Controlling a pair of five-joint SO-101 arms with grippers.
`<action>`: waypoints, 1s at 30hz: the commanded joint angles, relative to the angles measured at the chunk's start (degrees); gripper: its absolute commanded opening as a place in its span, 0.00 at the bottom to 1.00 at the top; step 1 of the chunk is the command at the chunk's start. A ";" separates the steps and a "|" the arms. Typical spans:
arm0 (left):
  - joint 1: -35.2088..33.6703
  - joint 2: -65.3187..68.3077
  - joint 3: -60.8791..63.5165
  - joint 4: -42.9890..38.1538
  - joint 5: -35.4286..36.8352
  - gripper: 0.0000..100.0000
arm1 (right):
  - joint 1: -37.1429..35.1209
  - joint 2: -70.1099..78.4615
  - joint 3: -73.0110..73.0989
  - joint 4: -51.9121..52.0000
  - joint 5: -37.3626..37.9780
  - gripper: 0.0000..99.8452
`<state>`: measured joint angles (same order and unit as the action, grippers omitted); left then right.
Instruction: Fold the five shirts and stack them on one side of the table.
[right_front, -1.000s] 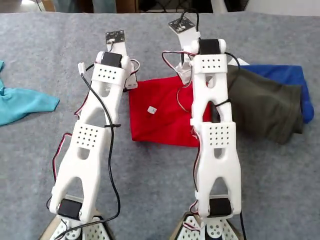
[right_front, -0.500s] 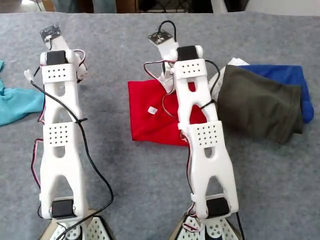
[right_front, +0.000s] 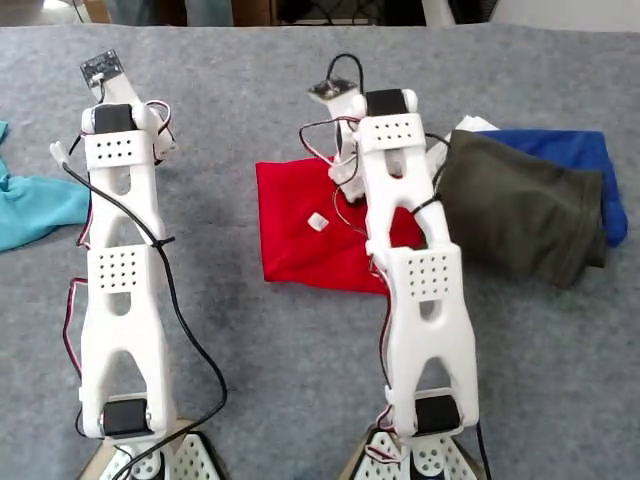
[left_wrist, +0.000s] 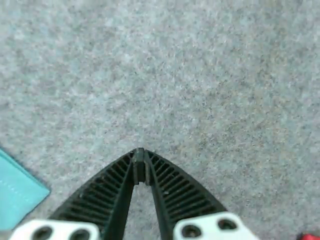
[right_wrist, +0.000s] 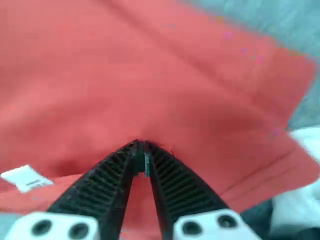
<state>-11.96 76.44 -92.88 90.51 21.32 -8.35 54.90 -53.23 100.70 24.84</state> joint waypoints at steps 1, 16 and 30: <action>-0.48 -1.23 -2.68 -0.79 -0.18 0.03 | 1.85 -9.98 11.38 0.53 0.70 0.02; -0.13 -1.23 -2.68 -0.79 -0.18 0.03 | 9.14 -35.03 53.76 -1.85 0.88 0.02; 1.19 -0.79 -2.68 -0.35 -0.18 0.03 | 9.14 -48.04 57.27 -27.69 -3.52 0.02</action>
<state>-11.25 76.44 -92.88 90.51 21.32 0.26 5.49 6.81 76.53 22.37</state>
